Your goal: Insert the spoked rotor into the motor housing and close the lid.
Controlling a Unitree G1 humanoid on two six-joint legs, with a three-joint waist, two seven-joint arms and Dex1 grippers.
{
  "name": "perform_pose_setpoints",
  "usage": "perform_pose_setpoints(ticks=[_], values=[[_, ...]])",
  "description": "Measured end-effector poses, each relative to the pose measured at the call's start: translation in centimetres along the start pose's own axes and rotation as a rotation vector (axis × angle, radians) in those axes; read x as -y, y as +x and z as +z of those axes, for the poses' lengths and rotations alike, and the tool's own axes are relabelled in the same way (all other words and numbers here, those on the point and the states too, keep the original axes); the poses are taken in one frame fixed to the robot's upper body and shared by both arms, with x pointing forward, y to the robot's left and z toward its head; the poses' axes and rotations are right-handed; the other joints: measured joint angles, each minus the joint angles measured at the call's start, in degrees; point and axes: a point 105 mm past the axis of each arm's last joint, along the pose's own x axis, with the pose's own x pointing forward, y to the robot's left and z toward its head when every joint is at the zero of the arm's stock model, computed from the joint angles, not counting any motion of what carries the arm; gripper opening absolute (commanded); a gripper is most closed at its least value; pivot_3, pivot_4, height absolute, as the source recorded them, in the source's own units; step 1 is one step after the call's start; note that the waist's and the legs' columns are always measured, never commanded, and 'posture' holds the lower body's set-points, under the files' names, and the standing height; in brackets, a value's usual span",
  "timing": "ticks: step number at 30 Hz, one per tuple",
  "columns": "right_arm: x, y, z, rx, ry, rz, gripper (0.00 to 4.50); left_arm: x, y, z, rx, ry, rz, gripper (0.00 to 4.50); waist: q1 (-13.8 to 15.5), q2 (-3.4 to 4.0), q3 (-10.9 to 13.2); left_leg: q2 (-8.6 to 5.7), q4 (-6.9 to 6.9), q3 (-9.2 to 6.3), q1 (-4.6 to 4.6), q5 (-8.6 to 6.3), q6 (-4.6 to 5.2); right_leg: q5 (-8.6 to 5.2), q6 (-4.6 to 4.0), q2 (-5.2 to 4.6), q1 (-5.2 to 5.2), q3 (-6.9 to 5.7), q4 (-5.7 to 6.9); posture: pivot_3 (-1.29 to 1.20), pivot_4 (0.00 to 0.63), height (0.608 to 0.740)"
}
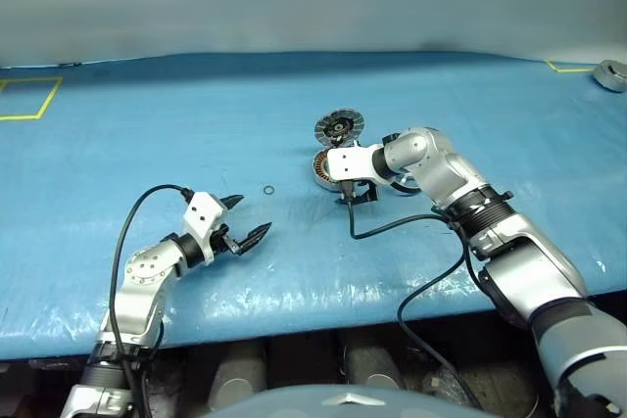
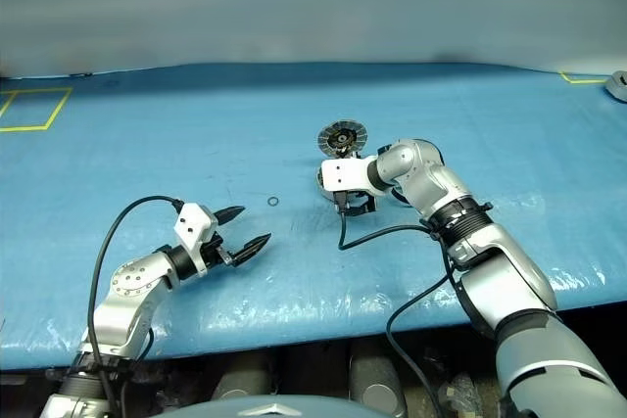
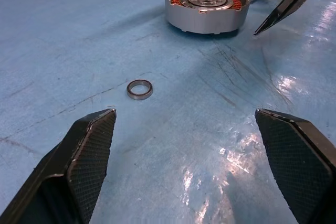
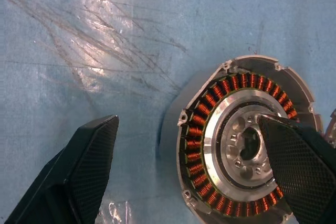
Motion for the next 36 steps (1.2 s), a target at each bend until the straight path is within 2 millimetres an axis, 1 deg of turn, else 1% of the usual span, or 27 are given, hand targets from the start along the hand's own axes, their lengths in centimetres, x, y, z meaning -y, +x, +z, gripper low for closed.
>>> perform_pose_setpoints(ticks=[3, 12, 15, 18, 19, 21, 23, 26, 29, 32, 35, 36], values=[[-0.2, 0.1, -0.5, -0.02, 0.004, 0.013, 4.48, -0.1, -0.1, 0.0, 0.001, -0.002, 0.01, 4.5, -0.09, 0.0, 0.0, 0.0, 0.01, 0.01, 0.02, 0.0, 0.0, -0.02, -0.03, 0.0, 0.0, 0.0, 0.0, 0.0, 0.15, 0.74], [-0.2, 0.7, -0.7, -0.009, 0.027, 0.019, 4.48, -0.1, -0.2, 0.0, 0.007, -0.011, 0.013, 4.5, -0.65, 0.01, -0.02, 0.02, 0.05, 0.02, 0.11, 0.0, 0.0, -0.02, -0.02, 0.01, 0.07, -0.01, 0.04, 0.0, 0.15, 0.74], [-0.1, 1.1, -0.6, 0.0, 0.044, 0.025, 3.9, -0.1, -0.2, 0.0, 0.008, -0.012, 0.013, 4.5, -0.9, -0.01, -0.04, 0.02, 0.06, 0.01, 0.19, 0.0, 0.0, -0.02, -0.03, 0.01, 0.15, -0.01, 0.05, 0.0, 0.15, 0.74], [0.3, 1.2, -0.6, 0.008, 0.045, 0.001, 3.0, -0.2, -0.2, 0.0, 0.008, -0.01, 0.016, 4.5, -0.99, -0.02, -0.05, 0.02, 0.06, 0.0, 0.2, 0.0, 0.0, -0.03, -0.03, 0.01, 0.17, -0.01, 0.06, 0.0, 0.15, 0.74], [0.4, 1.2, -0.5, 0.011, 0.044, -0.012, 3.0, -0.2, -0.2, 0.0, 0.007, -0.01, 0.019, 4.5, -1.0, -0.01, -0.05, 0.02, 0.05, 0.0, 0.2, 0.0, 0.0, -0.02, -0.03, 0.01, 0.16, 0.0, 0.06, 0.0, 0.15, 0.74], [0.5, 1.3, -0.4, 0.018, 0.045, -0.02, 2.47, -0.4, -0.3, 0.0, 0.004, -0.006, 0.024, 4.5, -1.11, -0.01, -0.05, 0.02, 0.03, 0.0, 0.2, 0.0, 0.0, -0.01, -0.01, 0.01, 0.15, -0.01, 0.06, 0.0, 0.15, 0.74], [0.5, 1.2, -0.4, 0.023, 0.045, -0.029, 2.11, -0.5, -0.3, 0.0, 0.002, -0.004, 0.03, 4.5, -1.17, -0.02, -0.06, 0.02, 0.01, -0.01, 0.2, 0.0, 0.0, -0.01, -0.01, 0.01, 0.15, -0.02, 0.06, 0.0, 0.15, 0.74], [0.3, 1.3, -0.2, 0.031, 0.036, -0.048, 2.11, -0.5, -0.4, -0.1, -0.002, -0.004, 0.033, 4.5, -1.21, -0.03, -0.06, 0.03, 0.01, -0.02, 0.2, 0.0, 0.0, -0.01, -0.01, 0.01, 0.14, -0.03, 0.06, 0.0, 0.15, 0.74], [-0.7, 1.5, 0.3, 0.056, 0.031, -0.054, 2.11, -0.6, -0.6, -0.2, -0.009, -0.003, 0.035, 4.5, -1.25, -0.03, -0.07, 0.03, -0.01, -0.03, 0.19, 0.0, 0.0, -0.02, 0.01, 0.02, 0.12, -0.04, 0.07, 0.0, 0.15, 0.74], [-2.0, 1.7, 1.7, 0.097, 0.028, -0.056, 2.11, -0.5, -0.6, -0.2, -0.011, -0.004, 0.035, 4.5, -1.37, -0.03, -0.07, 0.06, -0.02, -0.04, 0.19, 0.0, 0.0, -0.03, 0.04, 0.03, 0.1, -0.07, 0.1, 0.0, 0.15, 0.74], [-3.9, 2.0, 3.6, 0.148, 0.017, -0.039, 2.11, -0.6, -0.7, -0.4, -0.023, -0.008, 0.035, 4.5, -1.48, -0.03, -0.07, 0.09, -0.01, -0.07, 0.21, 0.0, 0.0, -0.18, 0.25, 0.06, 0.08, -0.12, 0.18, 0.0, 0.15, 0.74], [-4.2, 2.1, 4.0, 0.158, 0.016, -0.035, 2.11, -0.6, -0.7, -0.4, -0.026, -0.007, 0.035, 4.5, -1.5, -0.03, -0.07, 0.1, 0.0, -0.07, 0.22, 0.0, 0.0, -0.18, 0.26, 0.06, 0.08, -0.12, 0.21, 0.0, 0.15, 0.74]])
